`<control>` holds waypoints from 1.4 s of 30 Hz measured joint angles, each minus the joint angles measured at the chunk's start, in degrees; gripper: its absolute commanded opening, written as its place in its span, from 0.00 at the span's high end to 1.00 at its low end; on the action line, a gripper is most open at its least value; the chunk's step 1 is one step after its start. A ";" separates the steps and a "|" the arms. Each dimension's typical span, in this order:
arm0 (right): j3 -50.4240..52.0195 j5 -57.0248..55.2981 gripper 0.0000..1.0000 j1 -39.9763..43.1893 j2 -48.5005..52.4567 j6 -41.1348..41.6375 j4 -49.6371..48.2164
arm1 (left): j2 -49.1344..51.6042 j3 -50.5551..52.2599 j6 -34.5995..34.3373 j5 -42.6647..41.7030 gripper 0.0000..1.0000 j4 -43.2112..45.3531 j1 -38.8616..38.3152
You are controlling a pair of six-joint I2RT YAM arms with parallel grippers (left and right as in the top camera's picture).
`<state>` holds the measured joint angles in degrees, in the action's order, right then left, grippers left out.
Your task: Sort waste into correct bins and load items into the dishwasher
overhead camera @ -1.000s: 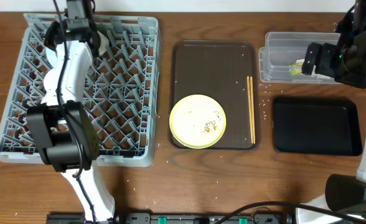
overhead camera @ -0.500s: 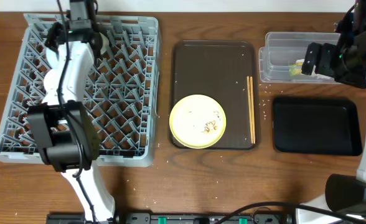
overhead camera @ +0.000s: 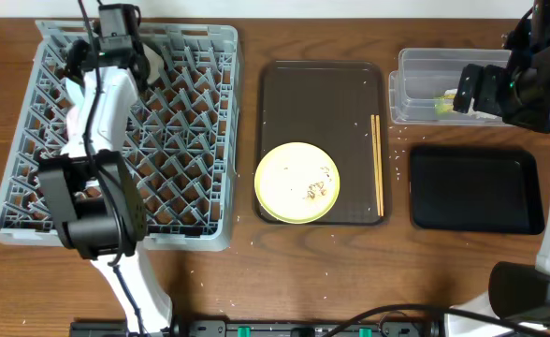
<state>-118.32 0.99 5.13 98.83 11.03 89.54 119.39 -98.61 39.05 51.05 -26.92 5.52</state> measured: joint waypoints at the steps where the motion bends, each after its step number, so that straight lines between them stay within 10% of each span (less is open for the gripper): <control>1: 0.00 0.00 0.01 0.00 0.00 -0.02 0.00 | 0.00 0.20 0.00 0.20 0.92 0.02 -0.31; 11: 0.00 0.00 0.01 0.00 -0.02 0.00 0.00 | -0.02 1.64 1.31 1.42 0.66 1.25 -0.79; 29: 0.00 0.00 0.01 0.00 -0.11 0.00 0.00 | -0.02 1.79 2.23 11.74 0.48 15.10 -0.83; 36: 0.00 0.00 0.01 0.00 -0.11 0.00 0.00 | -0.42 1.81 -6.23 10.73 0.41 8.37 -1.86; 42: 0.00 0.02 0.01 0.00 -0.11 0.00 -0.02 | -7.74 2.58 -18.23 -8.87 0.39 -10.82 -0.66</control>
<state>-118.32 1.02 5.13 98.72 11.03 89.52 111.66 -96.03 20.82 42.17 -37.74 4.86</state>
